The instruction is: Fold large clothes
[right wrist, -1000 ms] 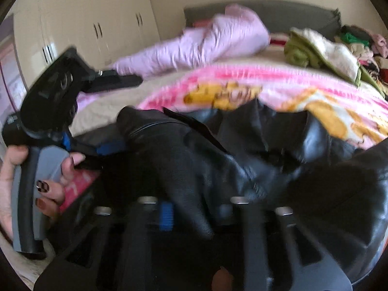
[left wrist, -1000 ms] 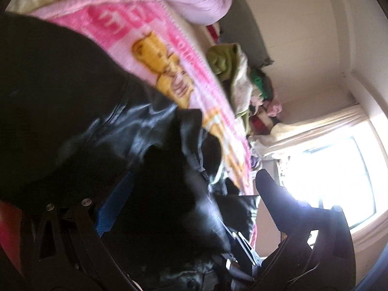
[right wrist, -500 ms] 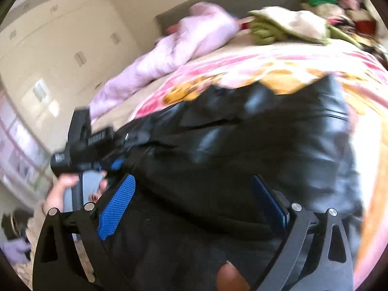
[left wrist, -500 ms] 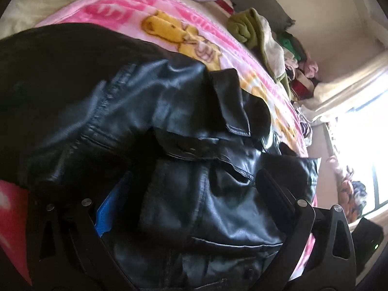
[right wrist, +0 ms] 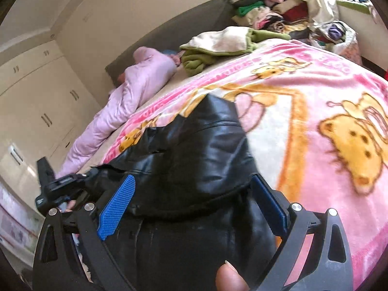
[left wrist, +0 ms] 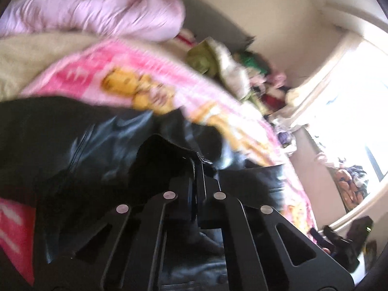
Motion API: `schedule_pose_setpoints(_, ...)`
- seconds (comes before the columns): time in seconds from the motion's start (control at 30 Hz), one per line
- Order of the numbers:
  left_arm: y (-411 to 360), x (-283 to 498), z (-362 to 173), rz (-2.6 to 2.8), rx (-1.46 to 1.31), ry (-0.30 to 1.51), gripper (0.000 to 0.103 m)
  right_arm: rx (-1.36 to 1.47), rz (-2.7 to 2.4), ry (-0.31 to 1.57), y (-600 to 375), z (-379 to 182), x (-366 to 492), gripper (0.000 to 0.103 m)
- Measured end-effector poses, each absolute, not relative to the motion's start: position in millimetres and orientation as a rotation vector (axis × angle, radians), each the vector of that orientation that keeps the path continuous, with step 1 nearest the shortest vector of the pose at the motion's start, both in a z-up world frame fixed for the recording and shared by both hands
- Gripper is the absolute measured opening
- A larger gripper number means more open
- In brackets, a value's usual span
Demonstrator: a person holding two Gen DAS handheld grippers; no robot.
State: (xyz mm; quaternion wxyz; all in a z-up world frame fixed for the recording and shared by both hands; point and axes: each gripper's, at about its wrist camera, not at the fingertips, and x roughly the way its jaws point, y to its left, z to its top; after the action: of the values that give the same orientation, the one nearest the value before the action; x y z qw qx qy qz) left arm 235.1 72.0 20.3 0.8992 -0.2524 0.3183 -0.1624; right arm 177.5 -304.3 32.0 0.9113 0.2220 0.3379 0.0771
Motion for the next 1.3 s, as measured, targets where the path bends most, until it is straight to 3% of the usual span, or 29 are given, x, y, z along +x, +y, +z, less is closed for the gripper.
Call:
schedule_pose_setpoints(0.1, 70.6, 212.1, 57.0, -0.389, -0.498, 0.514, 0.0, 0.454, 0.131, 0.687, -316.5, 34.6, 174.1, 0.095)
schedule_pose_setpoints(0.27, 85.1, 184.0, 69.9, -0.346, -0.483, 0.416, 0.0, 0.393, 0.06, 0.682, -321.8, 40.3, 187.1, 0.095)
schedule_pose_setpoints(0.53, 116.5, 203.9, 12.5, -0.191, -0.527, 0.608, 0.0, 0.359, -0.047, 0.762, -337.4, 27.5, 269.8, 0.095)
schedule_pose_setpoints(0.8, 108.9, 206.0, 14.8, -0.197, -0.469, 0.59, 0.0, 0.508, 0.064, 0.935, -334.3, -19.7, 359.6, 0.089)
schedule_pose_setpoints(0.87, 110.6, 203.5, 13.9, -0.204, -0.464, 0.578, 0.0, 0.526, 0.086, 0.969, -330.8, -32.3, 373.4, 0.084)
schedule_pose_setpoints(0.93, 109.6, 203.2, 13.0, -0.208, -0.461, 0.574, 0.0, 0.558, 0.123, 1.001, -328.9, -44.4, 382.3, 0.06)
schedule_pose_setpoints(0.97, 109.4, 203.5, 12.9, -0.211, -0.461, 0.572, 0.0, 0.56, 0.138, 1.005, -327.8, -48.2, 383.9, 0.041)
schedule_pose_setpoints(1.03, 108.1, 205.0, 12.7, -0.216, -0.453, 0.572, 0.0, 0.533, 0.13, 0.979, -328.9, -47.6, 382.8, 0.022)
schedule_pose_setpoints(1.13, 100.0, 212.5, 8.8, -0.19, -0.389, 0.606, 0.0, 0.562, 0.125, 0.952, -340.5, -49.6, 381.8, 0.017)
schedule_pose_setpoints(1.3, 101.9, 234.3, -22.7, -0.11, -0.374, 0.776, 0.0, 0.632, 0.062, 0.966, -354.7, -71.8, 387.3, 0.019)
